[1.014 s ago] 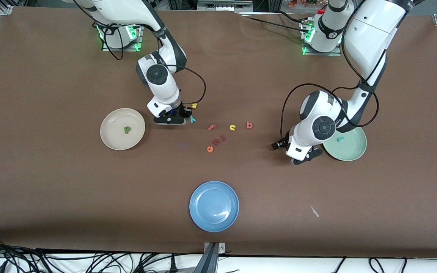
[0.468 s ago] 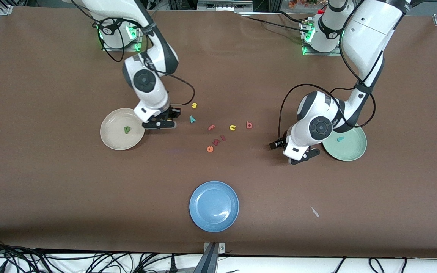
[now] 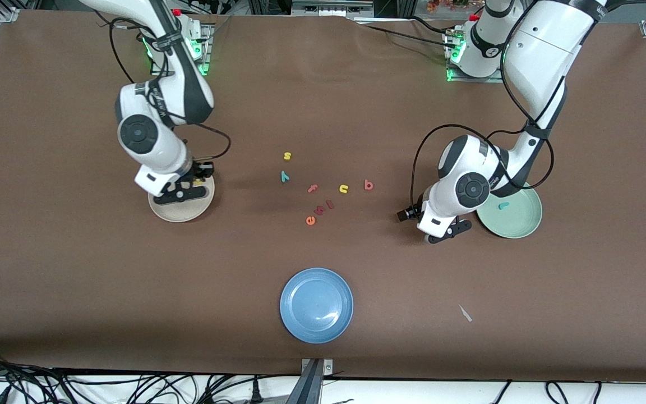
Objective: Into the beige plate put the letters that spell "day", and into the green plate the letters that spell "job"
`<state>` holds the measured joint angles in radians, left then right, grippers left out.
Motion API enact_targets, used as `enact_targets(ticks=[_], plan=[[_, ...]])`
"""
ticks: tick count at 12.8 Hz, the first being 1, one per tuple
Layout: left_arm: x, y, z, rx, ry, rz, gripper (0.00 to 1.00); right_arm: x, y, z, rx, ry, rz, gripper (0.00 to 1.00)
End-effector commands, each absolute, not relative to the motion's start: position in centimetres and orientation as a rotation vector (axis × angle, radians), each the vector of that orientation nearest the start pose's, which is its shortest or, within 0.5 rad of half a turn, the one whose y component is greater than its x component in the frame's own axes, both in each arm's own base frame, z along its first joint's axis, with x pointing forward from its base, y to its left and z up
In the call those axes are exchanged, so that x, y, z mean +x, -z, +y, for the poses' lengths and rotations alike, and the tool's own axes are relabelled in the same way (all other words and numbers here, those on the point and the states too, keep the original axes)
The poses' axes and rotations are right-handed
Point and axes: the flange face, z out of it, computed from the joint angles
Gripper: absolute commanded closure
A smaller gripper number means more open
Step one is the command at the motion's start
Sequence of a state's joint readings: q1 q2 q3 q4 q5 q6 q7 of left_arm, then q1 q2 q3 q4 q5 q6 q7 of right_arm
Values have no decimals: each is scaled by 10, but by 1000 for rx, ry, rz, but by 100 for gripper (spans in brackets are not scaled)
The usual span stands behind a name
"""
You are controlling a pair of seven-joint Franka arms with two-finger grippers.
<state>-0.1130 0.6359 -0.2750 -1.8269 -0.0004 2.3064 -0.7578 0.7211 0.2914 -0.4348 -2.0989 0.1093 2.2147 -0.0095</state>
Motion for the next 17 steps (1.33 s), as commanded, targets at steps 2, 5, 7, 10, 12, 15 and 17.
enact_targets(ticks=[2,5,7,10,12,15,17], plan=[[596,-180,-235,-3117,-290,-581,4,534,-282,154,-3153,-246,-379,37],[596,-180,-234,-3113,-281,-564,2,533,-282,155,-3156,-245,-353,31],[596,-180,-235,-3113,-281,-564,1,531,-281,161,-3133,-248,-329,25],[588,-174,-249,-3109,-294,-539,2,519,-274,206,-3137,-218,-204,20],[582,-166,-261,-3109,-303,-519,2,510,-265,240,-3135,-151,-132,18],[582,-158,-252,-3095,-319,-529,7,483,-236,306,-3109,-59,28,17],[585,-159,-242,-3079,-313,-519,10,468,-214,336,-3081,-13,109,17]])
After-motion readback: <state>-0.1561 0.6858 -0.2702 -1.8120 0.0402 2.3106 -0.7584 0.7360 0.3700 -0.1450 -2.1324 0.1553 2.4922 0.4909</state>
